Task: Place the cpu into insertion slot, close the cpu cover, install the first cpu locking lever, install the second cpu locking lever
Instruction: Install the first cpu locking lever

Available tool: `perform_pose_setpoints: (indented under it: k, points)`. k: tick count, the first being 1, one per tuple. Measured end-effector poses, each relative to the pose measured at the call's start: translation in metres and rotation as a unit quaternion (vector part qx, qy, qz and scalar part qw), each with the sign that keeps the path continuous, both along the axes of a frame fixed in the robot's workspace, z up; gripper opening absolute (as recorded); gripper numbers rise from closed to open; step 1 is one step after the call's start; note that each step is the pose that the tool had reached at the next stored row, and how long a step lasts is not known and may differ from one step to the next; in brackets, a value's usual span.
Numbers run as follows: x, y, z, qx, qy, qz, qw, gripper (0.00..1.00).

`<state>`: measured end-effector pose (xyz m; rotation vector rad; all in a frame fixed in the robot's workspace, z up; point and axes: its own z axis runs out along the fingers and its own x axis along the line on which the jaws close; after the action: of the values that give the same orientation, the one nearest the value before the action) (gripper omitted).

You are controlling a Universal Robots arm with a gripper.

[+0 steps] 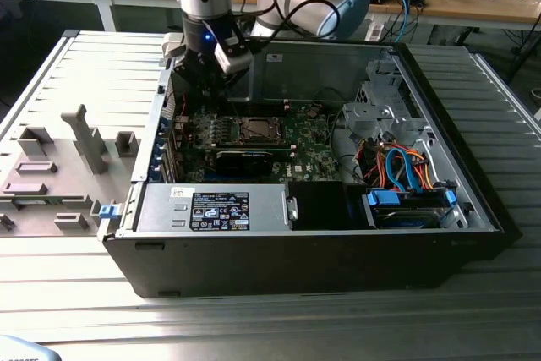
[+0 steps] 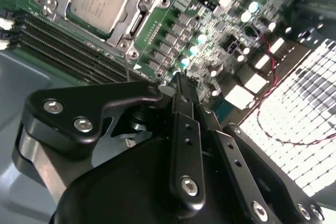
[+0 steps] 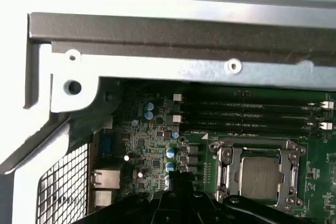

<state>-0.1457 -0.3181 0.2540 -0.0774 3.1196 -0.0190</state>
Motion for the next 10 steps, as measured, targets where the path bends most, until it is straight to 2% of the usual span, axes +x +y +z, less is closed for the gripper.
perform_pose_setpoints:
  k: [4, 10]
  points:
    - [0.0002, 0.0041, -0.0003, 0.0079, 0.0000, 0.000, 0.99997, 0.11]
    - [0.0040, 0.0120, -0.0007, 0.0114, 0.0000, 0.000, 0.99994, 0.11]
